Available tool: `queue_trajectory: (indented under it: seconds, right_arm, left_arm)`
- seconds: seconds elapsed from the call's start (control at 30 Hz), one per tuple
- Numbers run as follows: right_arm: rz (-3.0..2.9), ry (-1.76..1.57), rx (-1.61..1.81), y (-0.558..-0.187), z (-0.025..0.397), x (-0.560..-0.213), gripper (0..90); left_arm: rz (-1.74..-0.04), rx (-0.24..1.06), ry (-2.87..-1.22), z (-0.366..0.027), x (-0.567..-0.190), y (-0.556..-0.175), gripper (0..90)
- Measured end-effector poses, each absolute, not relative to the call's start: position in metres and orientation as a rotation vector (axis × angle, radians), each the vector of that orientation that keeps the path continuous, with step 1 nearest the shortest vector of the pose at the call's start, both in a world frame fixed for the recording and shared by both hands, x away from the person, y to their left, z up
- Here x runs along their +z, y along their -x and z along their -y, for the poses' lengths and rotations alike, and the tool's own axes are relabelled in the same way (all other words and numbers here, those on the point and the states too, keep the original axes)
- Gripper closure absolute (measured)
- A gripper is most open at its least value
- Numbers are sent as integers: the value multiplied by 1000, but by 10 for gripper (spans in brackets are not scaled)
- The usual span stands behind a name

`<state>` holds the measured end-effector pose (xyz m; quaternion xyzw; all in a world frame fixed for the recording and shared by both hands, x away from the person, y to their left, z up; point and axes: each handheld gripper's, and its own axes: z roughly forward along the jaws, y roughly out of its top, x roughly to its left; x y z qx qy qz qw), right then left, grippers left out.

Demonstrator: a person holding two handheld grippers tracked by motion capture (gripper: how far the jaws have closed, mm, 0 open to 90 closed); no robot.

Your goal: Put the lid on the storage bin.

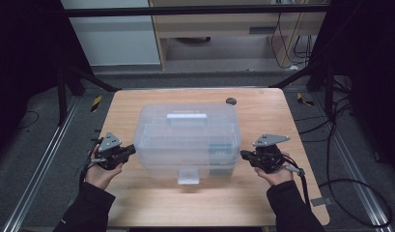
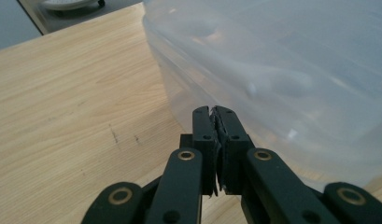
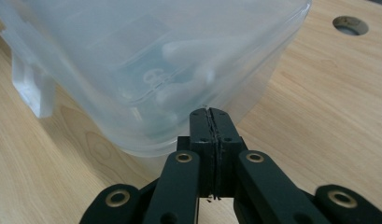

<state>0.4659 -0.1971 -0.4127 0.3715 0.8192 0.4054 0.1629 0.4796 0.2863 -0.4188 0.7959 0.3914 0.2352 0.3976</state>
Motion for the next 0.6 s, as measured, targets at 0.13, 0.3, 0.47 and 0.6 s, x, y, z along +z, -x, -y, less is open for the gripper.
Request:
queue_trajectory:
  seconds: [0.13,0.3,0.47,0.6]
  right_arm:
    - [-2316,-1089,1093,-468,198,-418,874]
    - [-2217,-1135,1031,-474,210,-429,775]
    - [-2131,-1215,985,-479,222,-440,665]
    - [-2076,-1281,944,-483,231,-451,578]
  left_arm:
    - [-1060,596,-1993,-298,-427,-486,835]
    - [-1135,617,-1966,-312,-435,-491,744]
    - [-1186,635,-1952,-321,-444,-497,655]
    - [-1213,649,-1952,-325,-450,-499,562]
